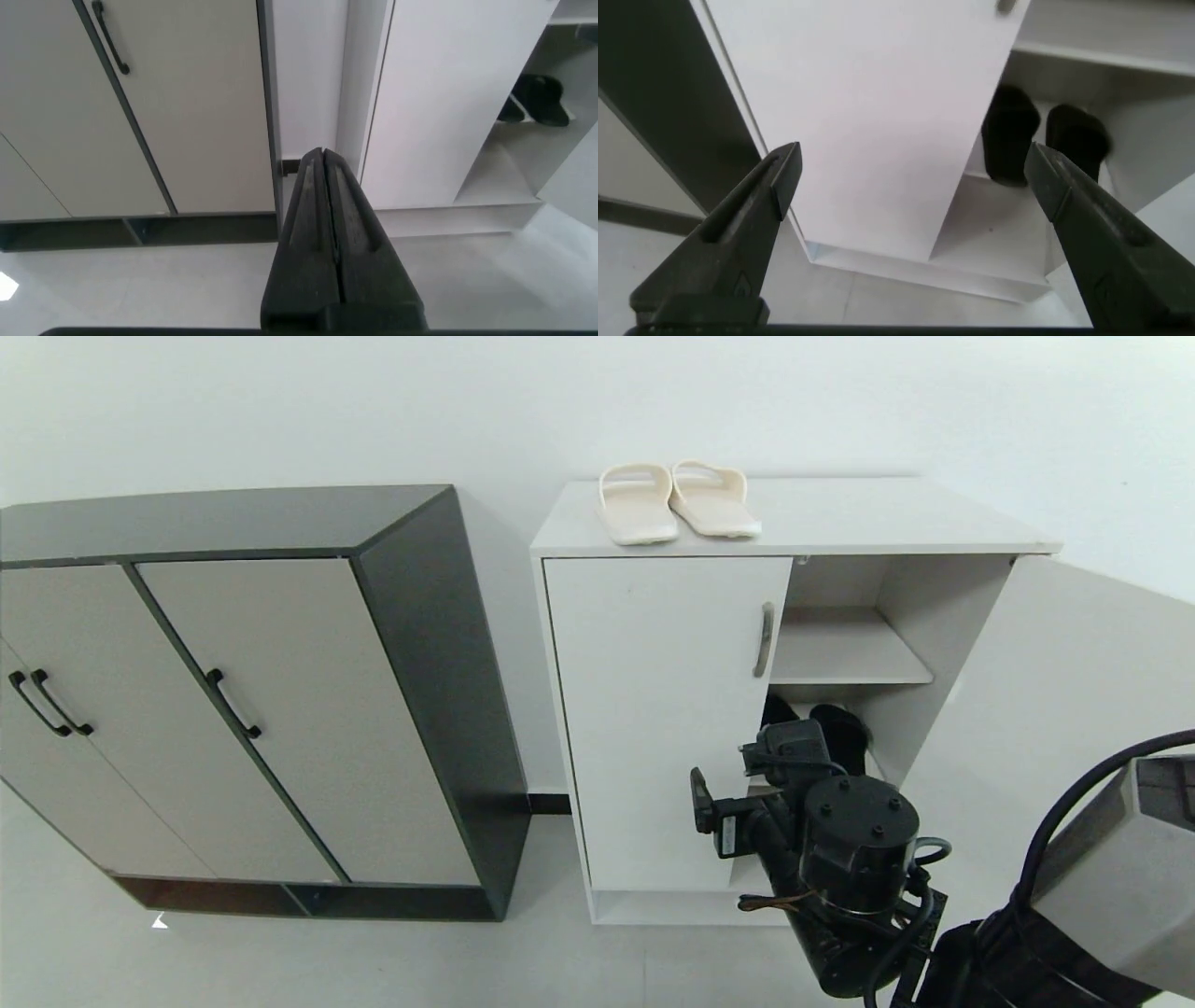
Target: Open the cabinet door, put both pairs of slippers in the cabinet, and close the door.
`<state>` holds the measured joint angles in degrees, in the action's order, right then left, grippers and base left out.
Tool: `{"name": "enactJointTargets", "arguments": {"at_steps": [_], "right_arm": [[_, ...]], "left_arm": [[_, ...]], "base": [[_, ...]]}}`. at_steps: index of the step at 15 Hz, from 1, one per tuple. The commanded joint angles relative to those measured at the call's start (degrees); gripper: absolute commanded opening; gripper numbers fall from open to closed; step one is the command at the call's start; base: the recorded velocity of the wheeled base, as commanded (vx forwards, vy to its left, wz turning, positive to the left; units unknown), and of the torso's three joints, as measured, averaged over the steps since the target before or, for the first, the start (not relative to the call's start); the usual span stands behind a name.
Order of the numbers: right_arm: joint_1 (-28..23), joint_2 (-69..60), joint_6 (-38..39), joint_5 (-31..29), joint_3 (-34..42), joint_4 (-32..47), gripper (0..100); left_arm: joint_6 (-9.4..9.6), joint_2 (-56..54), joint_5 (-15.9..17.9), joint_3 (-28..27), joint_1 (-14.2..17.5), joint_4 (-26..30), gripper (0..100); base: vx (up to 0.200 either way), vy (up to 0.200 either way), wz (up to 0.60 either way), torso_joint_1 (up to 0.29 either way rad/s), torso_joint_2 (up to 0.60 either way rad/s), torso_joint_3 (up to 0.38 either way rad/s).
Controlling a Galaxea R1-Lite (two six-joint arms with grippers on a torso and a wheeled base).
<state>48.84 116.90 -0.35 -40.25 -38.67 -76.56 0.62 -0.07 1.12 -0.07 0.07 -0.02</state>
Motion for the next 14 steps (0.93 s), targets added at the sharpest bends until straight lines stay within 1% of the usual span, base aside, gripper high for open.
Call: {"name": "enactJointTargets", "arguments": {"at_steps": [1,6,14], "right_arm": [[-0.06,0.17,0.00,0.00,0.00,0.00,100],[-0.06,0.79,0.00,0.00,0.00,-0.08,100],[-0.76,1.76,0.09,0.09,0.00,-0.08,100]], "left_arm": [[-0.01,0.07,0.02,-0.01,0.01,-0.06,0],[-0.01,0.07,0.02,-0.01,0.01,0.02,0],[-0.09,0.07,0.02,-0.01,0.01,-0.06,0]], "base": [[0.000,0.000,0.00,0.149,-0.48,-0.325],[0.000,0.000,0.00,0.169,-0.49,-0.312],[0.000,0.000,0.00,0.221,-0.53,-0.314]]}}
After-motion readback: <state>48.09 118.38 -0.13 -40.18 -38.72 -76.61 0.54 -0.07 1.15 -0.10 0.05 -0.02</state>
